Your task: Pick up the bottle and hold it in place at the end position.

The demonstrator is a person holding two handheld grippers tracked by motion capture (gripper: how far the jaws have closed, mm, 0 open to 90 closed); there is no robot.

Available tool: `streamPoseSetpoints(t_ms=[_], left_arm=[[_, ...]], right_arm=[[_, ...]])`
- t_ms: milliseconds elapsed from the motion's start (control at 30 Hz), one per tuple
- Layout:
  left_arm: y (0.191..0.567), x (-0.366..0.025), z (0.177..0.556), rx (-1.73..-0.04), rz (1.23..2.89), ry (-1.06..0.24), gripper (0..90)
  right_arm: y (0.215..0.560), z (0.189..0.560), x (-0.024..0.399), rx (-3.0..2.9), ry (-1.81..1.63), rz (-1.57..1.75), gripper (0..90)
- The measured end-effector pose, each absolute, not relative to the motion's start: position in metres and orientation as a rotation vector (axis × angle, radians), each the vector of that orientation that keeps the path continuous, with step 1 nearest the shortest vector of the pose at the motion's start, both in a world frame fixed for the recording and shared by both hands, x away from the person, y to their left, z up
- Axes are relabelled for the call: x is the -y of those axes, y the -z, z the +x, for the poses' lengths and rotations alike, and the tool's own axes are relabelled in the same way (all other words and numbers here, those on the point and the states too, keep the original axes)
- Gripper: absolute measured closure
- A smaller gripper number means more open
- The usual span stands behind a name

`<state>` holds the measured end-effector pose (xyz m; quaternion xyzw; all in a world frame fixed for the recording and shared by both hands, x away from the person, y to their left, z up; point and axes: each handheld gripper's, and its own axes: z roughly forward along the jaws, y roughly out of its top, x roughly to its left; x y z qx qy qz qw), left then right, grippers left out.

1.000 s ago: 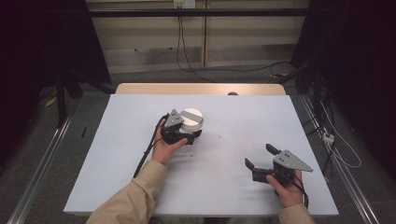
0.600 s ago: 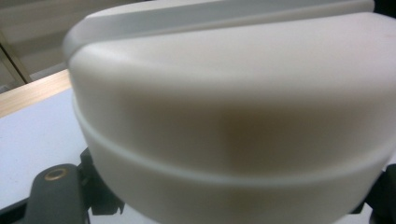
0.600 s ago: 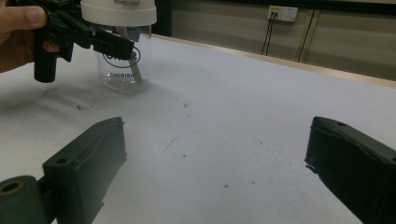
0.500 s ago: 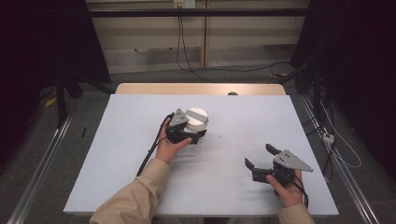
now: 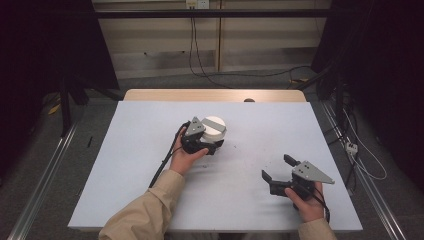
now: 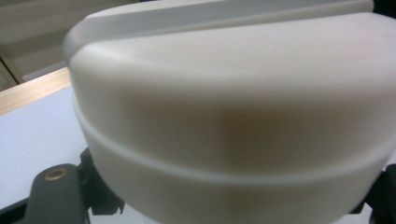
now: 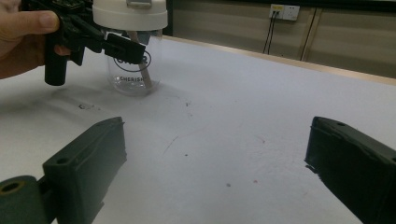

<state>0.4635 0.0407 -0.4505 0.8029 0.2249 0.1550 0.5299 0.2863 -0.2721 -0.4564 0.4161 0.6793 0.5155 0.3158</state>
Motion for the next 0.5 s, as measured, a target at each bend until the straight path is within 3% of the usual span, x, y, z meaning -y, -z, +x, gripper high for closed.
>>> streamPoseSetpoints(t_ms=[500], left_arm=[[0.4529, -0.0322, 0.4653, -0.535, 1.906, -0.369, 18.6]], right_arm=[[0.4566, 0.2861, 0.2707, -1.792, -1.354, 1.097, 4.4]])
